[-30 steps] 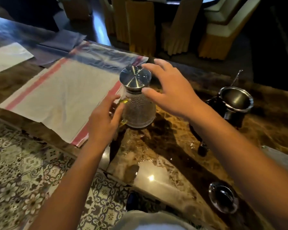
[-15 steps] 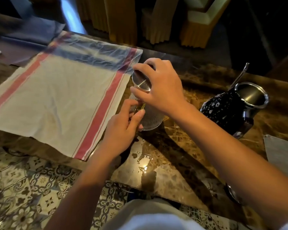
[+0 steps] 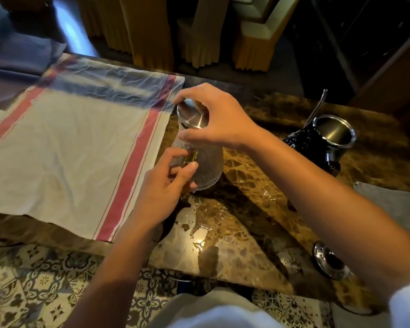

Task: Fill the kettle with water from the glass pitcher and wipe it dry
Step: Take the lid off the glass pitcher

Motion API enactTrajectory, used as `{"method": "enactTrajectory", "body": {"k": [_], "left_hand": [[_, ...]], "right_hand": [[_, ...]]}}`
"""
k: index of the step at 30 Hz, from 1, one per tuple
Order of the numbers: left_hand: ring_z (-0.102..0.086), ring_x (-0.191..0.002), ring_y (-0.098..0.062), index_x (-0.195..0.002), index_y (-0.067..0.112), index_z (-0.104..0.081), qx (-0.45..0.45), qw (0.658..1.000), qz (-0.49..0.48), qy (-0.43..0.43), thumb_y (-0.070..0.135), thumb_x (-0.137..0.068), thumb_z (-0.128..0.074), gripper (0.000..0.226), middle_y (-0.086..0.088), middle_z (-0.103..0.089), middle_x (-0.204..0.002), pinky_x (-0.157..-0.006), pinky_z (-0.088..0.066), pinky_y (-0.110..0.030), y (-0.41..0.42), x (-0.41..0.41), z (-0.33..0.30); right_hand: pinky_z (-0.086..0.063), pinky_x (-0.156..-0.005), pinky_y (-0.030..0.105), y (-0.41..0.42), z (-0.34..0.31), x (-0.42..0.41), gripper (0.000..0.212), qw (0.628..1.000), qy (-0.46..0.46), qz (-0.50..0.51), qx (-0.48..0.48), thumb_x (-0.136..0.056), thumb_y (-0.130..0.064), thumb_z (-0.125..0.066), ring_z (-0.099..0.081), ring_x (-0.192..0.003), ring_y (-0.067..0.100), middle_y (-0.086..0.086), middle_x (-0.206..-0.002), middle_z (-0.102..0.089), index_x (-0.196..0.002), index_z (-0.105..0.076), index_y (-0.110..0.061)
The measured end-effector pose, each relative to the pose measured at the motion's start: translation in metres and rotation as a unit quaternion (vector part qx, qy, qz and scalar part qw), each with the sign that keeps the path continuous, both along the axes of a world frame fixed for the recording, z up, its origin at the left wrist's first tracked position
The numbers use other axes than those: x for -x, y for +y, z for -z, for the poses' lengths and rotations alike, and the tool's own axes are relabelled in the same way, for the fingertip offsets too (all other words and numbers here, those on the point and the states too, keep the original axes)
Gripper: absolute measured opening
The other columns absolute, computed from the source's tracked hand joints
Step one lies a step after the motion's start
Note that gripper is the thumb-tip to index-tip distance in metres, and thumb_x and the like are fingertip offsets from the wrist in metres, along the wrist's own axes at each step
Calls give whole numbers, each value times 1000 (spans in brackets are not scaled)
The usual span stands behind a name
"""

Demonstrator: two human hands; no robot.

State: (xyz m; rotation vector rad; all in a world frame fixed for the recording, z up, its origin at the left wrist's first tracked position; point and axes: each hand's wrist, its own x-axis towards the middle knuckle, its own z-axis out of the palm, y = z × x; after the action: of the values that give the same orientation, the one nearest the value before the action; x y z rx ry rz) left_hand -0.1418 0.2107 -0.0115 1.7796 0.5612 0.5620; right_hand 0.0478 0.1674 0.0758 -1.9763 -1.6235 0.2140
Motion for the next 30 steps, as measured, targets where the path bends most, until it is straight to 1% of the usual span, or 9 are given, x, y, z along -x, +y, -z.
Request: {"method": "enactTrajectory", "body": {"k": [4, 6, 8, 12, 16, 18, 22, 26, 30], "left_hand": [[-76, -76, -8, -129, 29, -58, -30, 999, -33, -10, 32, -101, -60, 28, 5, -74, -87, -68, -64, -33, -3, 0, 4], [-76, -76, -7, -133, 27, -59, -36, 998, -42, -12, 32, -100, -60, 33, 4, -74, -88, -73, -65, -41, -5, 0, 3], [-76, -76, -6, -133, 29, -59, -47, 997, -56, -16, 37, -99, -59, 36, 4, -74, -90, -73, -65, -43, -9, 0, 3], [-76, -77, -6, -136, 31, -57, -70, 995, -73, -21, 44, -98, -55, 40, 3, -75, -93, -72, -65, -45, -13, -1, 6], [-75, -74, -7, -137, 30, -57, -107, 990, -83, -32, 41, -101, -54, 38, 8, -73, -88, -67, -65, -43, -13, -3, 12], [-73, -69, -9, -136, 32, -55, -133, 986, -96, -43, 38, -104, -52, 33, 3, -71, -81, -61, -63, -42, -15, -6, 14], [-66, -60, -19, -135, 32, -50, -147, 981, -108, -62, 37, -107, -45, 28, -5, -64, -75, -51, -56, -49, -19, -16, 20], [-63, -56, -14, -137, 29, -44, -126, 985, -103, -63, 35, -108, -39, 30, -2, -60, -69, -52, -56, -46, -21, -19, 27], [-56, -54, -7, -139, 24, -44, -107, 984, -117, -78, 27, -111, -38, 29, 3, -52, -66, -47, -49, -30, -31, -23, 31]], "right_hand": [[-47, -87, 14, -6, 0, -2, 50, 982, 177, 36, -58, -85, -30, -82, -62, -107, 4, -11, -120, -62, -130, -63, -23], [-52, -80, 15, -9, -5, -2, 41, 938, 310, 79, -133, -91, -15, -77, -68, -91, -4, -10, -106, -67, -130, -62, -13], [-54, -75, 16, -16, -11, -3, 39, 904, 363, 123, -188, -94, -9, -72, -69, -81, -5, -10, -96, -69, -131, -61, -6], [-55, -85, 21, -50, -18, 0, 45, 908, 351, 129, -189, -92, -23, -74, -70, -99, 2, -3, -113, -70, -134, -60, -14], [-56, -99, 42, -113, 3, 10, 56, 941, 298, 117, -108, -77, -53, -73, -65, -118, 16, -8, -130, -65, -130, -60, -41], [-55, -97, 36, -146, 25, 17, 57, 953, 271, 132, -41, -73, -59, -74, -63, -117, 9, -20, -130, -59, -128, -58, -51], [-43, -94, 6, -200, 67, 37, 57, 955, 243, 168, 20, -75, -60, -76, -54, -122, -8, -31, -133, -55, -129, -59, -50], [-40, -108, 27, -243, 101, 55, 59, 961, 158, 218, 66, -79, -62, -75, -46, -135, 1, -28, -141, -50, -133, -58, -46], [-34, -109, 23, -261, 121, 78, 79, 950, 134, 264, 101, -76, -76, -71, -38, -137, -4, -42, -143, -36, -146, -41, -54]]}}
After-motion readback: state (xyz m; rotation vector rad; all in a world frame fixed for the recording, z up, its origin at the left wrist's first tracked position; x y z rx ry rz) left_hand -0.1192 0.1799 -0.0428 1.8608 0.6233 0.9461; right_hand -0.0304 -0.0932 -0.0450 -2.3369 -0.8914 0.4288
